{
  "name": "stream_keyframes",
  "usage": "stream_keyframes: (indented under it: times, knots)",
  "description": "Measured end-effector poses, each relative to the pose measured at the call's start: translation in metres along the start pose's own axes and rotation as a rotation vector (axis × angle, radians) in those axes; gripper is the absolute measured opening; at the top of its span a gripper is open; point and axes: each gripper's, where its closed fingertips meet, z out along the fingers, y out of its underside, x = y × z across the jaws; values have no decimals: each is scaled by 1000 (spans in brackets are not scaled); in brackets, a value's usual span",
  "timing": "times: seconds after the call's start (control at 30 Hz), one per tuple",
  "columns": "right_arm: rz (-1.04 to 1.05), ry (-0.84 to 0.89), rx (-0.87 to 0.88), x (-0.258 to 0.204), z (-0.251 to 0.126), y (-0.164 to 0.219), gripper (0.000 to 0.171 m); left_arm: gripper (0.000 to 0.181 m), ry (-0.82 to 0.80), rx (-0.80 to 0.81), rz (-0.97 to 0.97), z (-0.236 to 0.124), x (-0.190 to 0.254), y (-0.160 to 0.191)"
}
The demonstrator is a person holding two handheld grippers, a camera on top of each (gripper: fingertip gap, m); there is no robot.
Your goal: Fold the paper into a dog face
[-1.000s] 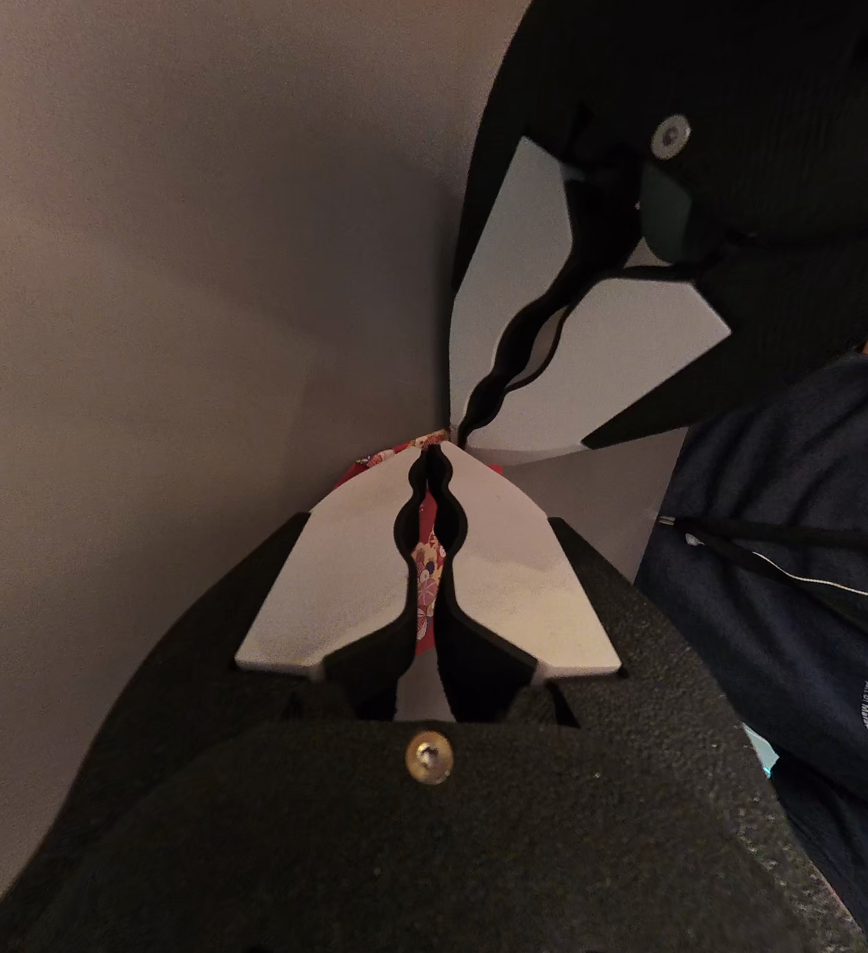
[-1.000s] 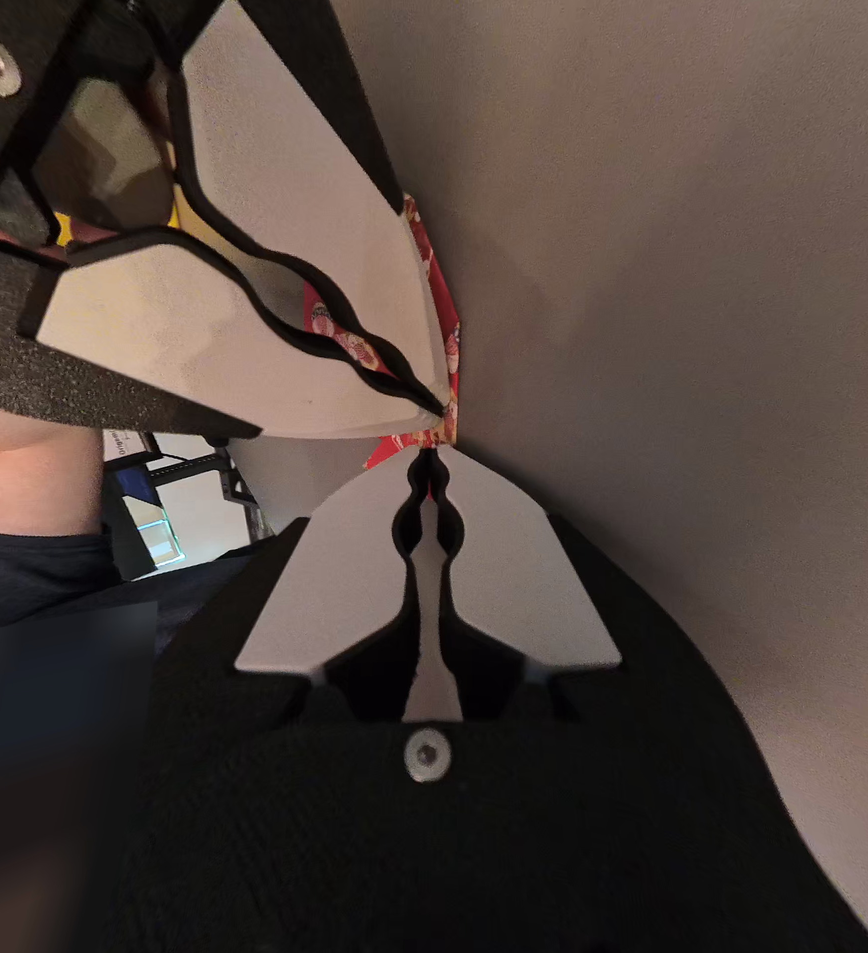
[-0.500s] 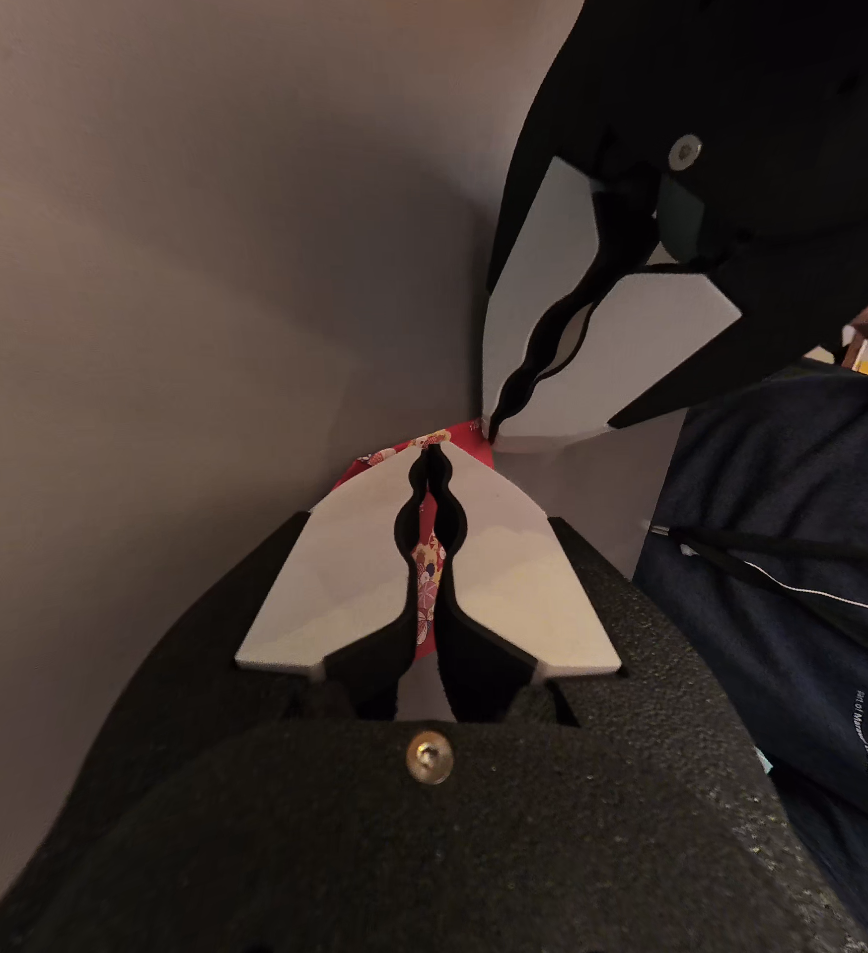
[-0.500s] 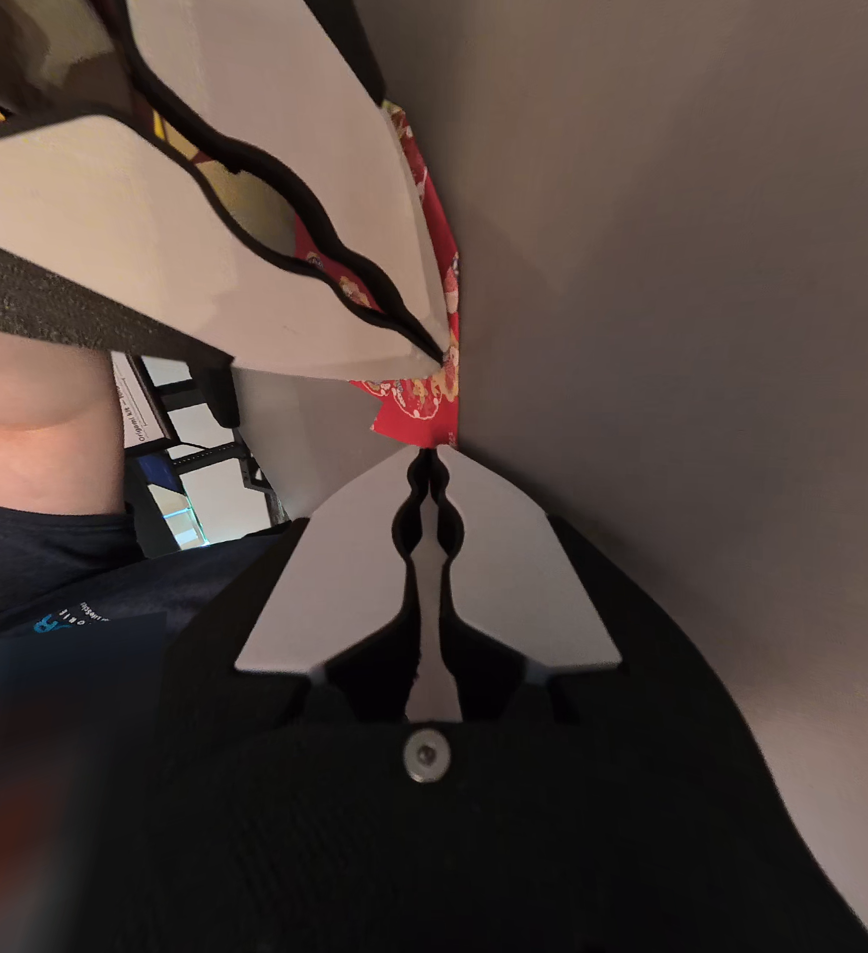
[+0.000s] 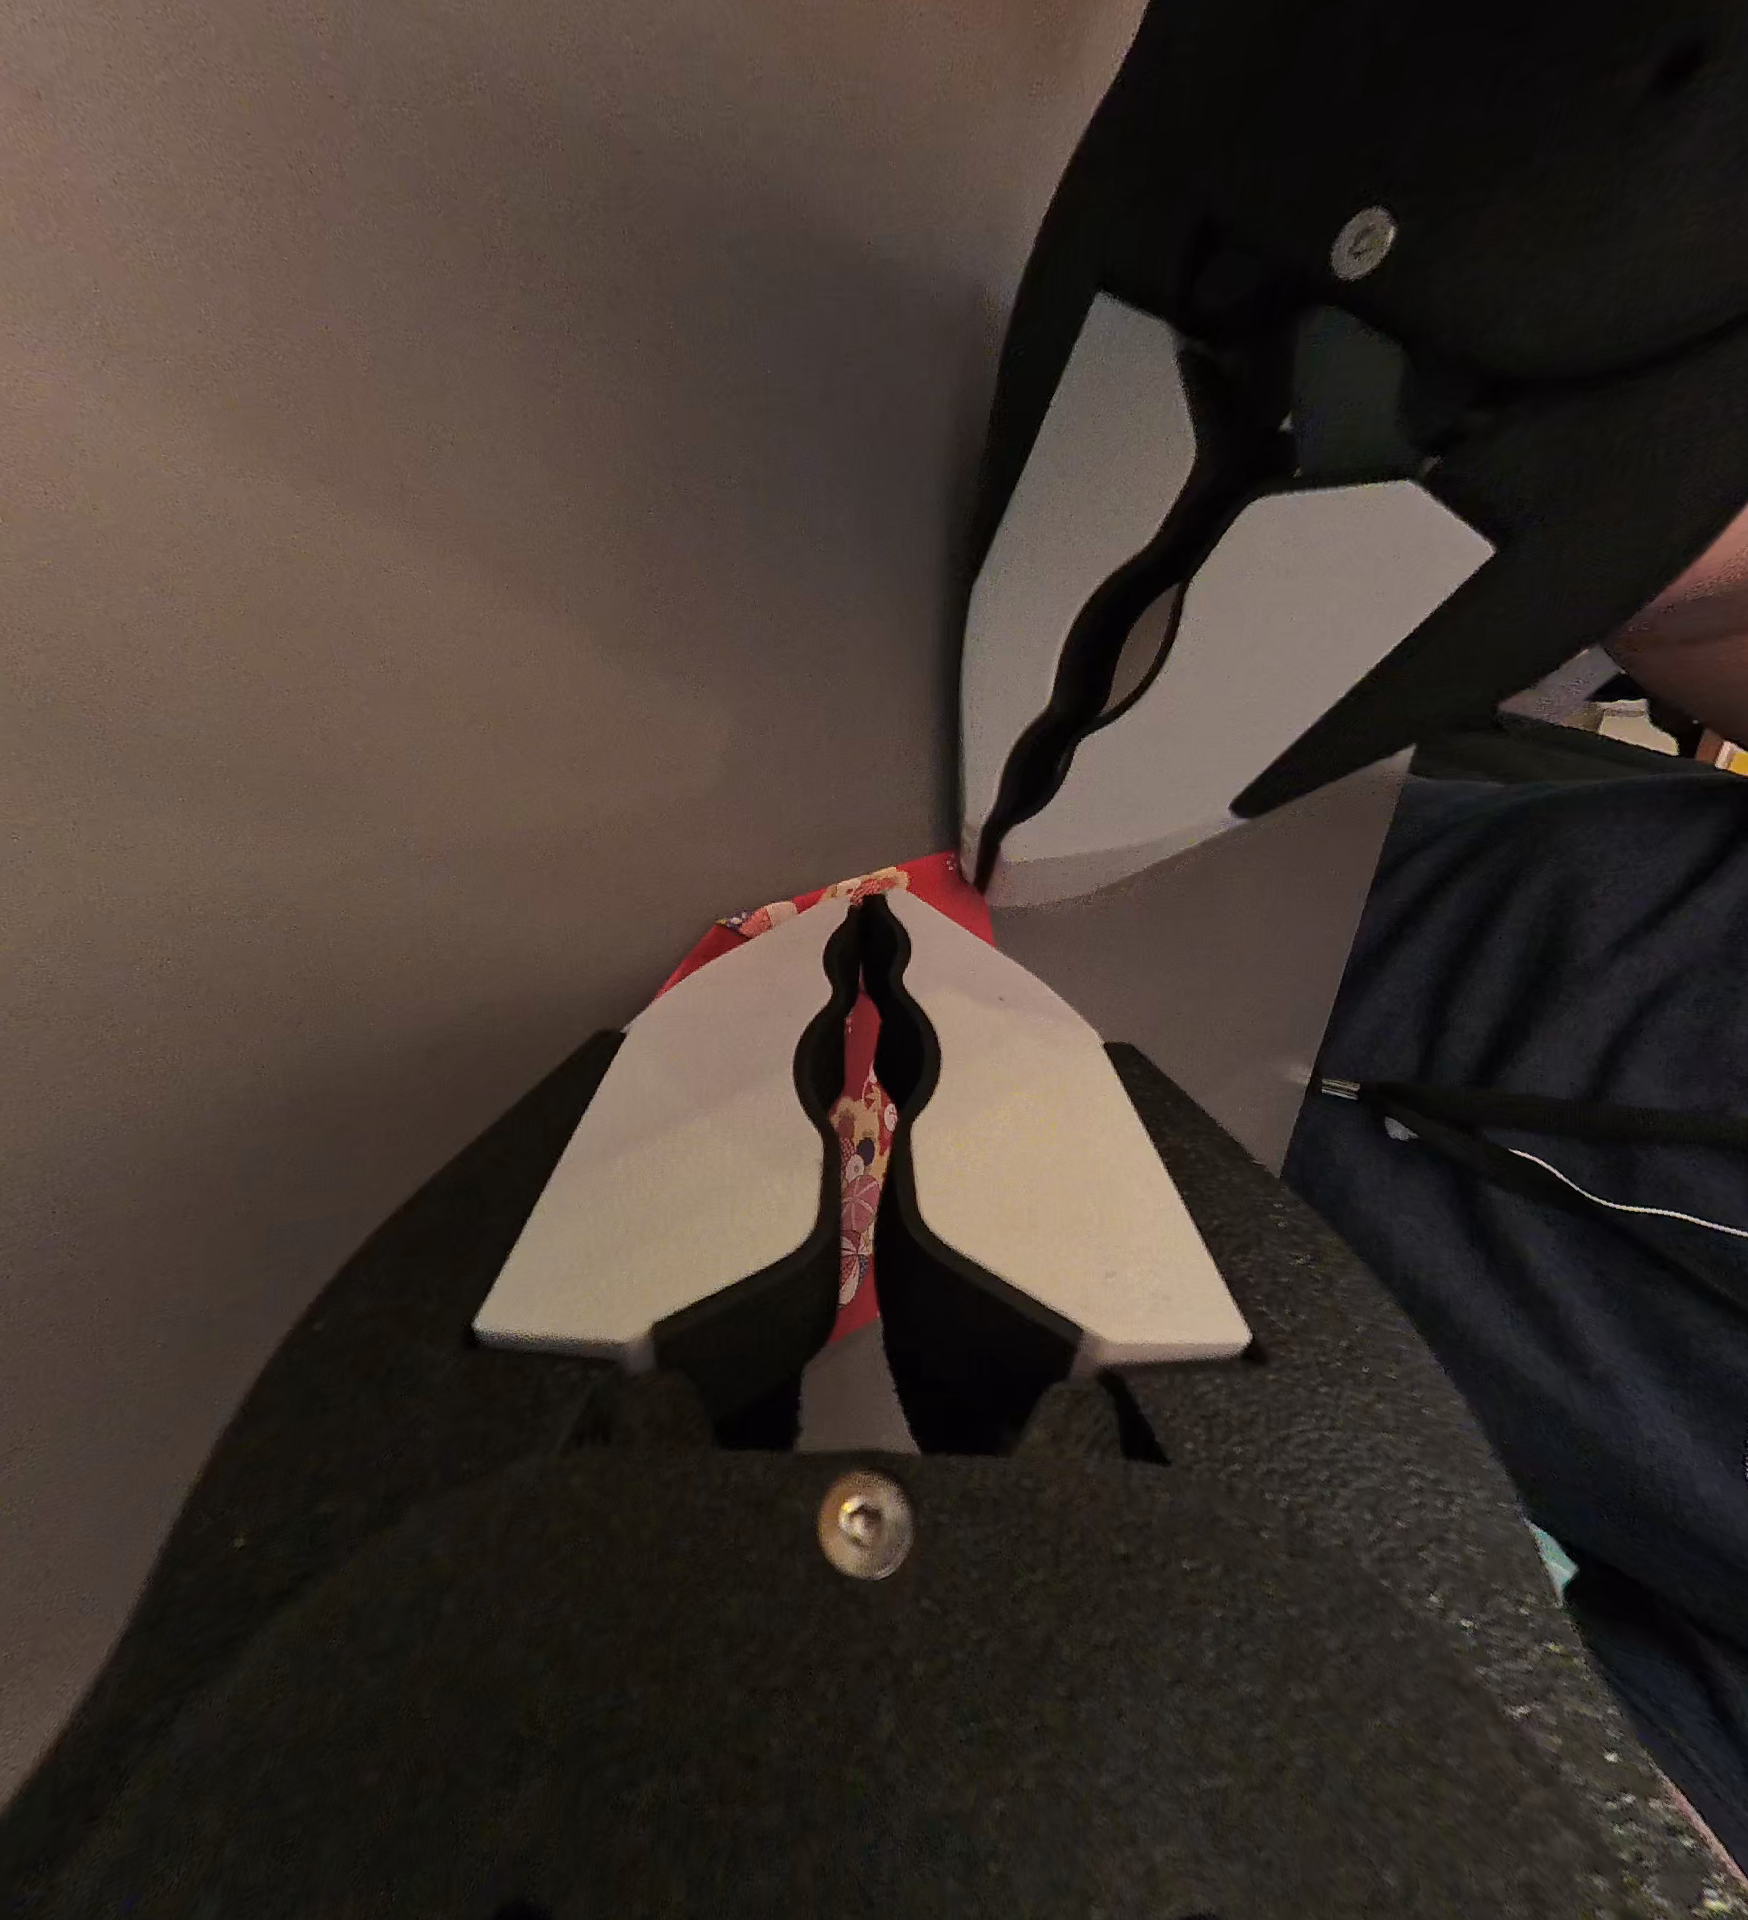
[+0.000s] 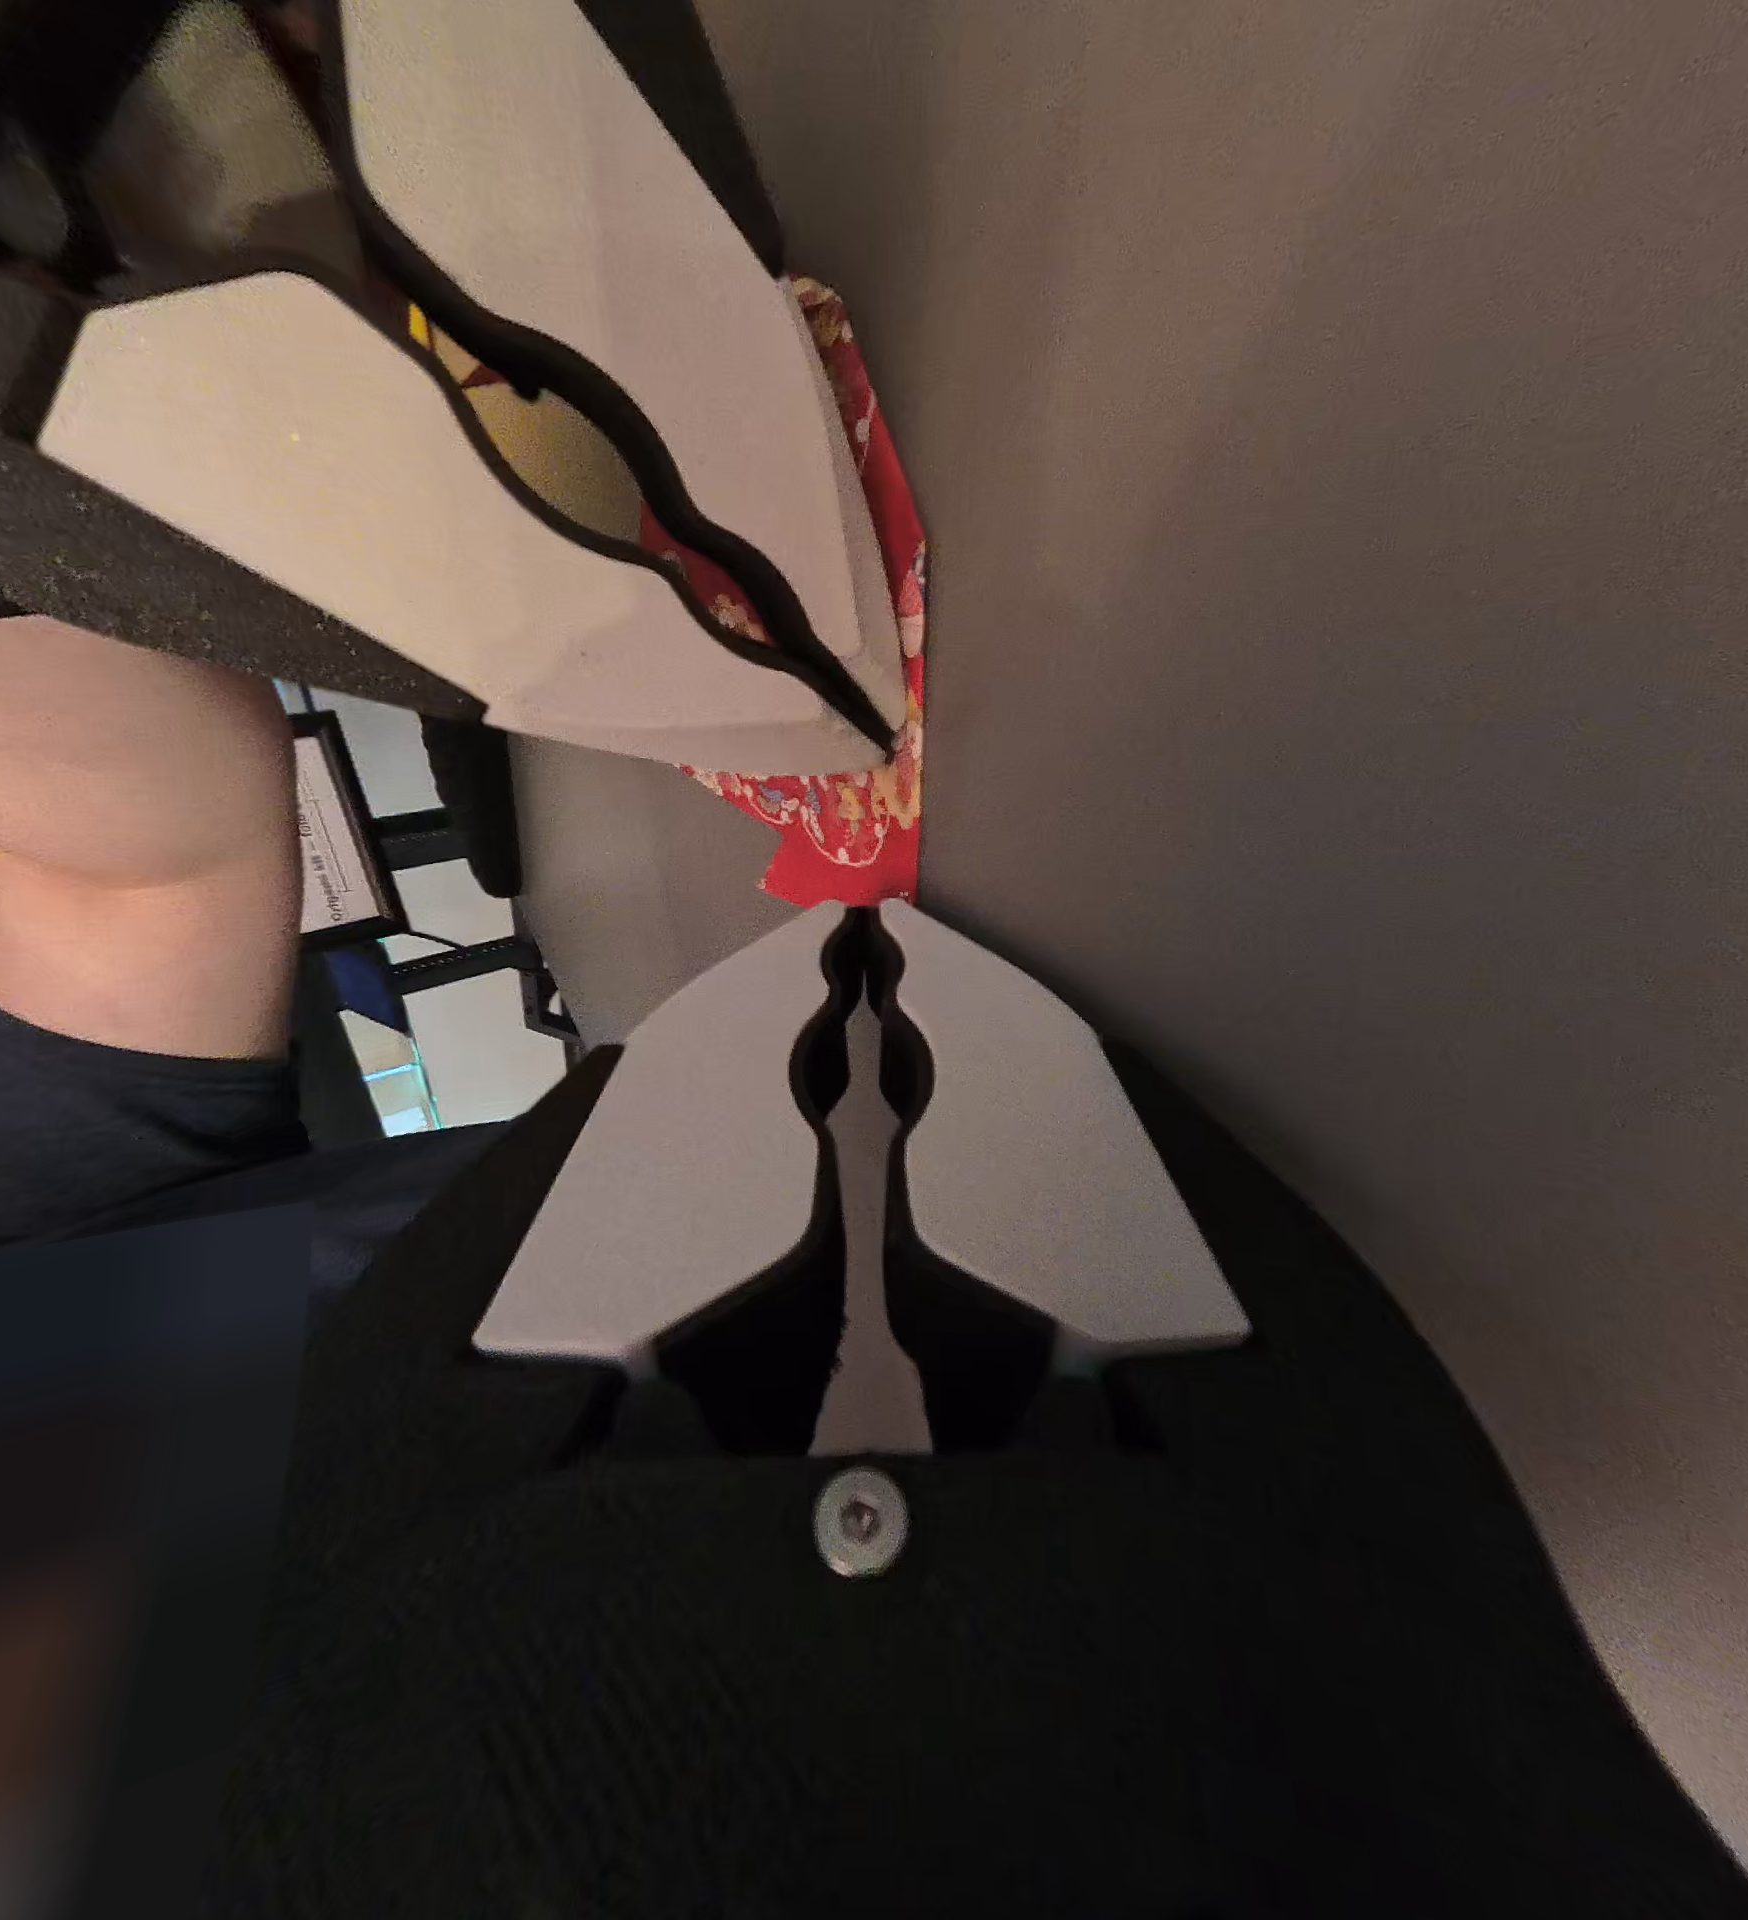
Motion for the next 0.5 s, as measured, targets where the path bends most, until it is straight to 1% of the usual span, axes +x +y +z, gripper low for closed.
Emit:
stream_keyframes:
  times: [0.03, 0.13, 0.17, 0.23, 0.27, 0.3, 0.4, 0.5]
  knots:
    - [3, -8, 4, 0, 0, 0, 1, 0, -9, 2, 5, 0, 0, 0]
    - [-11, 11, 6, 0, 0, 0, 2, 0, -69, 40, 29, -2, -1, -2]
    - [-12, 18, 5, 0, 1, 0, 2, 0, -97, 86, 49, -6, -1, -6]
    - [-13, 24, 3, 0, 1, 0, 2, 0, -82, 223, 80, -21, 17, -16]
    - [-12, 22, 3, 0, 1, 0, 2, 0, -109, 263, 94, -28, 24, -15]
    - [-8, 16, 4, 0, 1, 0, 2, 0, -164, 262, 127, -30, 27, -8]
    - [-3, 1, 7, 0, 1, 0, 2, 0, -331, 248, 206, -18, 32, 13]
    - [-10, 12, 8, 0, 1, 0, 1, 0, -379, 255, 178, 4, 30, 20]
